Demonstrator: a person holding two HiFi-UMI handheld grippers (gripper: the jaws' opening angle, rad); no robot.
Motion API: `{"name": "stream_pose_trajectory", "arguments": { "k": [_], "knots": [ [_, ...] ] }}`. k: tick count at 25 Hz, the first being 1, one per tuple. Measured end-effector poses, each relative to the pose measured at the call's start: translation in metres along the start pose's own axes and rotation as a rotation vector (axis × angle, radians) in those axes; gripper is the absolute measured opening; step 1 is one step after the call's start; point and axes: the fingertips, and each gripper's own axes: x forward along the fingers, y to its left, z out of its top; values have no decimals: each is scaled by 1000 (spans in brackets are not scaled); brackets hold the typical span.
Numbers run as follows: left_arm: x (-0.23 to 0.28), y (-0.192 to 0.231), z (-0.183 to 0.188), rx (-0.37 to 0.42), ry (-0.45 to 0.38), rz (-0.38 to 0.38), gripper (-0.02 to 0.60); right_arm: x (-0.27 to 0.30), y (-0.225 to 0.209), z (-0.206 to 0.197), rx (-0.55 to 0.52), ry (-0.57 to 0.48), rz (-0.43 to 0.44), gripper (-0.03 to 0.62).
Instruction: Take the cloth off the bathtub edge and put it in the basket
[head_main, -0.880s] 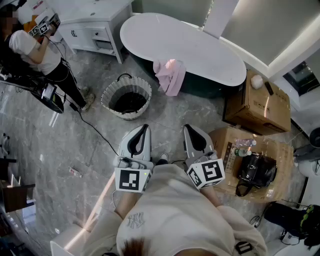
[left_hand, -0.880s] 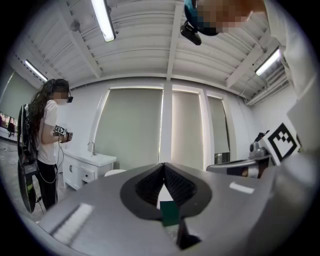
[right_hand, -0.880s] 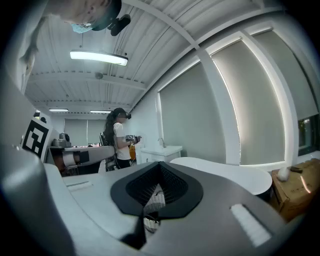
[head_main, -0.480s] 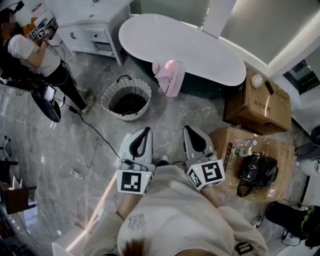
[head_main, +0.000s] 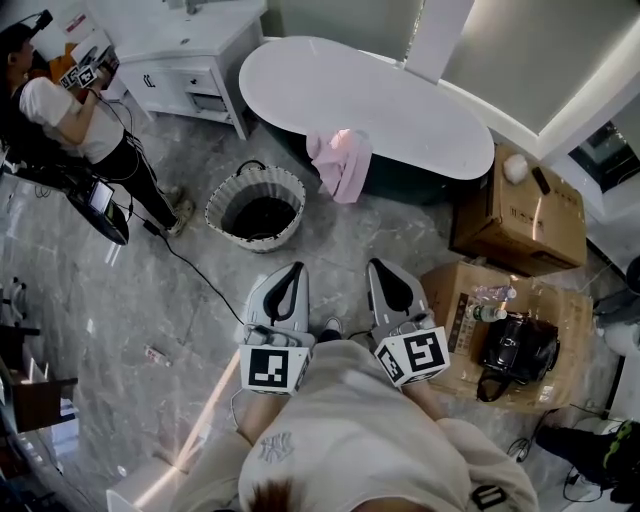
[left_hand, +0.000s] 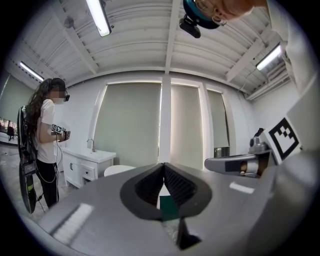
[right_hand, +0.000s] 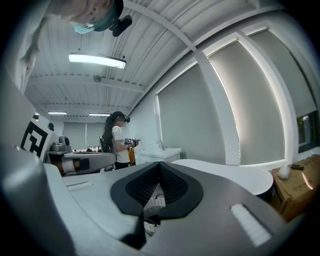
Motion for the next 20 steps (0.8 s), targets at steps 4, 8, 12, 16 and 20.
{"name": "stream_pose_trajectory", "arguments": {
  "k": [4, 8, 12, 16, 20],
  "knots": [
    [2, -2, -3, -22, 13, -2, 2, -1, -10, -8, 29, 10, -13, -2],
    [13, 3, -6, -26, 21, -15, 2, 8, -16, -12, 38, 26, -25, -2],
    [34, 9, 1, -103, 26, -40, 2, 26, -20, -14, 43, 44, -42, -2],
    [53, 26, -1, -109, 51, -65, 0, 47, -24, -12, 41, 53, -71, -2],
    [75, 49, -1, -97, 60, -88, 2, 74, -28, -9, 42, 60, -95, -2]
  ]
}}
